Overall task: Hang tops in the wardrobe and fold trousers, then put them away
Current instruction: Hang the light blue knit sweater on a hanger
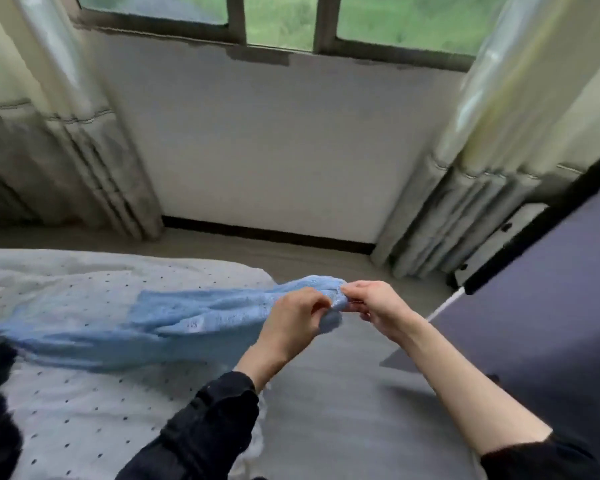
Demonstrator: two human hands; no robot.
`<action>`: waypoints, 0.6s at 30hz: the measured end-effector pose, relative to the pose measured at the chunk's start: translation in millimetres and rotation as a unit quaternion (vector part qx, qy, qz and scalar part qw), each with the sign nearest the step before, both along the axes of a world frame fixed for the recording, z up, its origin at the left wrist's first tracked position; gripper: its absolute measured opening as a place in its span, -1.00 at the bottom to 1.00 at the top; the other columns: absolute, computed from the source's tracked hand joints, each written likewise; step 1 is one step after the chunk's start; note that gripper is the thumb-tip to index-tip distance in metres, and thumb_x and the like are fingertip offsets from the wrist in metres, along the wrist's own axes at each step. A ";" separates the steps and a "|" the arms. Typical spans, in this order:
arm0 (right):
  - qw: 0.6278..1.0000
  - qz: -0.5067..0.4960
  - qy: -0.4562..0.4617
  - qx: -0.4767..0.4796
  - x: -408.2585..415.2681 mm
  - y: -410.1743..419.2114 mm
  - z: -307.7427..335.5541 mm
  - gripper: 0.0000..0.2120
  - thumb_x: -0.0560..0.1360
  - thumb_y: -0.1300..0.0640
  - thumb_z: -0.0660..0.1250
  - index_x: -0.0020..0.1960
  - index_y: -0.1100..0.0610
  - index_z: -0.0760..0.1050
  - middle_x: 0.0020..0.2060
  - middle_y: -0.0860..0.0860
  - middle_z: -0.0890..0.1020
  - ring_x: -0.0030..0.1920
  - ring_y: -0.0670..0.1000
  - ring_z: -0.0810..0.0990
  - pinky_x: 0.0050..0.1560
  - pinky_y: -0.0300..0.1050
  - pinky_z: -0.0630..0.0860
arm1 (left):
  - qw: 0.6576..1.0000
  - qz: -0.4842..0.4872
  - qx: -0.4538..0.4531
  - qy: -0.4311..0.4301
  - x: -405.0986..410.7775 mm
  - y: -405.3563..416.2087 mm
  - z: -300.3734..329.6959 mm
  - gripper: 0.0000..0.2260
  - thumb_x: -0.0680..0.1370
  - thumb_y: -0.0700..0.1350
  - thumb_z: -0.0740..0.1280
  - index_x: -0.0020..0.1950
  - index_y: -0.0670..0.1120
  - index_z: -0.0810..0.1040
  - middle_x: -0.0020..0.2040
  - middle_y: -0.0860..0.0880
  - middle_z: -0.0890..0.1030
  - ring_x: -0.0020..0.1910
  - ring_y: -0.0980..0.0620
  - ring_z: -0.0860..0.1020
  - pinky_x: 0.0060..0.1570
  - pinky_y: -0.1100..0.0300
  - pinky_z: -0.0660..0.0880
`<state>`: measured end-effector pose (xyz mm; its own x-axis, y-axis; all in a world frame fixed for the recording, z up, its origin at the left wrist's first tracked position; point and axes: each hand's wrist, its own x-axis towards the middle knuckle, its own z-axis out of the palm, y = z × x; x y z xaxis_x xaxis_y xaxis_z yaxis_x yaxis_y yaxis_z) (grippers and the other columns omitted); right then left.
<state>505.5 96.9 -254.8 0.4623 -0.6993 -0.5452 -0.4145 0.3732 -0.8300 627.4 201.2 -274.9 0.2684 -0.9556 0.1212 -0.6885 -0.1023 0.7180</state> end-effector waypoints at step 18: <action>0.890 -0.394 0.076 -0.214 -375.1 48.8 26.4 -0.79 0.52 0.22 0.33 0.14 0.25 0.55 -0.01 0.04 0.61 -0.09 -0.14 0.54 -0.09 -0.46 0.42 | 0.905 -0.253 0.119 0.322 -330.6 -130.8 50.3 -0.90 0.46 -0.30 0.39 -0.24 -0.18 0.67 -0.42 0.04 0.62 -0.36 0.08 0.56 -0.22 0.19 0.60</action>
<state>130.5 145.6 -228.4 -0.3210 -0.9325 -0.1653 -0.2835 0.2612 -0.9227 296.8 70.4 -224.6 -0.2695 -0.9542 -0.1302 -0.1380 -0.0955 0.9858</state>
